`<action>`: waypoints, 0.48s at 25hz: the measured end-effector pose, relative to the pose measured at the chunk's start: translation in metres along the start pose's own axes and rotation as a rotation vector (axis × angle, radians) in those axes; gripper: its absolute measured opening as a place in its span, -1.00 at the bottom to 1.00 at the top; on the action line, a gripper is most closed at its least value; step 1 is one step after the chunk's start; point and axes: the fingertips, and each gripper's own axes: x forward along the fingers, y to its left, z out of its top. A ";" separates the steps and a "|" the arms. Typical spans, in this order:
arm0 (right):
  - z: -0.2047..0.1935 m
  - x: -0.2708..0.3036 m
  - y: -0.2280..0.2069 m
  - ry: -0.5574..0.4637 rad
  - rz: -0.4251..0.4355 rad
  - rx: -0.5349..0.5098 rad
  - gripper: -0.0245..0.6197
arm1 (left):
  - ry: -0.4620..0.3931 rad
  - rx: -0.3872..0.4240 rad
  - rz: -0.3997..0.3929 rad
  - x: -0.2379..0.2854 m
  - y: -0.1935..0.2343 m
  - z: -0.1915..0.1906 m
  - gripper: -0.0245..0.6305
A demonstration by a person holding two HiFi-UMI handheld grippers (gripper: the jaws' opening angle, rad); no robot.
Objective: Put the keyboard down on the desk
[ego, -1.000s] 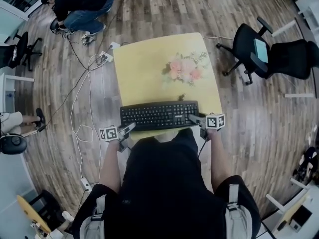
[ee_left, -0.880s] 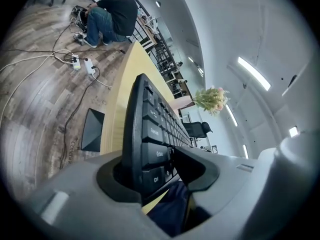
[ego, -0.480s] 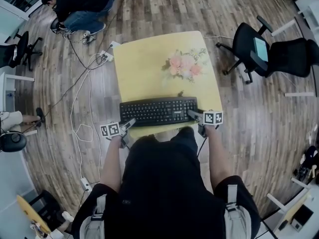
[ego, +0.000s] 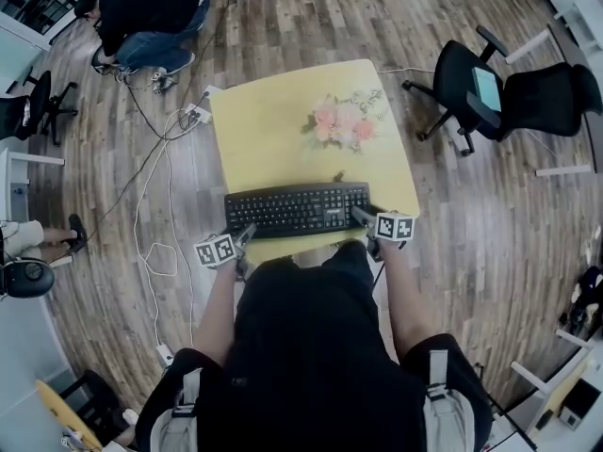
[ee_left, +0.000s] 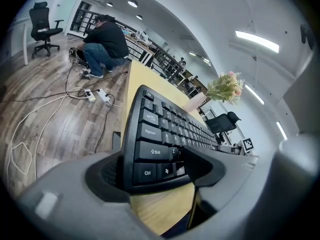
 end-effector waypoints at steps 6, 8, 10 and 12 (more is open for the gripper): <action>0.005 -0.007 -0.009 -0.069 -0.118 -0.026 -0.09 | -0.013 0.067 0.129 0.003 0.001 0.000 0.13; 0.003 -0.007 -0.008 -0.061 -0.129 -0.042 -0.09 | -0.002 0.108 0.190 0.003 0.006 -0.001 0.18; 0.002 -0.006 -0.007 -0.053 -0.144 -0.064 -0.09 | 0.020 0.126 0.225 0.005 0.012 -0.005 0.21; 0.003 -0.007 -0.007 -0.058 -0.160 -0.074 -0.09 | 0.032 0.118 0.228 0.008 0.014 -0.009 0.21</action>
